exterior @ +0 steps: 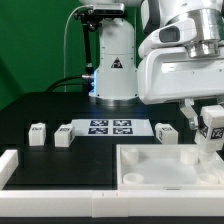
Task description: Assemble one leg
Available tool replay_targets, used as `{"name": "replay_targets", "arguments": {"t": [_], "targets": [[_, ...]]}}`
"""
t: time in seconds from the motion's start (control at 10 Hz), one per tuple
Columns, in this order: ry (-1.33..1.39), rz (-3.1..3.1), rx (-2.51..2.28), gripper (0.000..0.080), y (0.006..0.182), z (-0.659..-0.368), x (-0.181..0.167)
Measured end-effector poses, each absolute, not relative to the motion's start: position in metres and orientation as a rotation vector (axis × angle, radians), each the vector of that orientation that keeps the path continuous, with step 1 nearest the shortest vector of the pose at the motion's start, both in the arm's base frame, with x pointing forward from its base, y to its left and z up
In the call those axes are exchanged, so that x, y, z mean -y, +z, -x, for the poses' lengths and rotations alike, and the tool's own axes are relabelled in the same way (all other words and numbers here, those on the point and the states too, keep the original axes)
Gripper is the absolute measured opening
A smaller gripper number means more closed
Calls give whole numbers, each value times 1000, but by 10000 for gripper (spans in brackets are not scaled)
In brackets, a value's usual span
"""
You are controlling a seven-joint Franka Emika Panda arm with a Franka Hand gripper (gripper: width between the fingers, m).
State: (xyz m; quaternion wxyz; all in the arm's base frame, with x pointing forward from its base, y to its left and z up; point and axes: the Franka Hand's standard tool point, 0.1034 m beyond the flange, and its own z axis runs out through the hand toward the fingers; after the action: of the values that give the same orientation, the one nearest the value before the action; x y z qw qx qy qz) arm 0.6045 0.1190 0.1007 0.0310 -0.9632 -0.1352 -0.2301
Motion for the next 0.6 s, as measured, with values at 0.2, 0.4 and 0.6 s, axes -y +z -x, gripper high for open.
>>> {"name": "replay_targets", "arguments": {"t": [0.2,0.4,0.6], "targets": [[-722,2963,409,291,97,-618,-120],[-752,2955,412,291,98,-619,-122],[-792,2947,404,291,92,-616,-120]]}}
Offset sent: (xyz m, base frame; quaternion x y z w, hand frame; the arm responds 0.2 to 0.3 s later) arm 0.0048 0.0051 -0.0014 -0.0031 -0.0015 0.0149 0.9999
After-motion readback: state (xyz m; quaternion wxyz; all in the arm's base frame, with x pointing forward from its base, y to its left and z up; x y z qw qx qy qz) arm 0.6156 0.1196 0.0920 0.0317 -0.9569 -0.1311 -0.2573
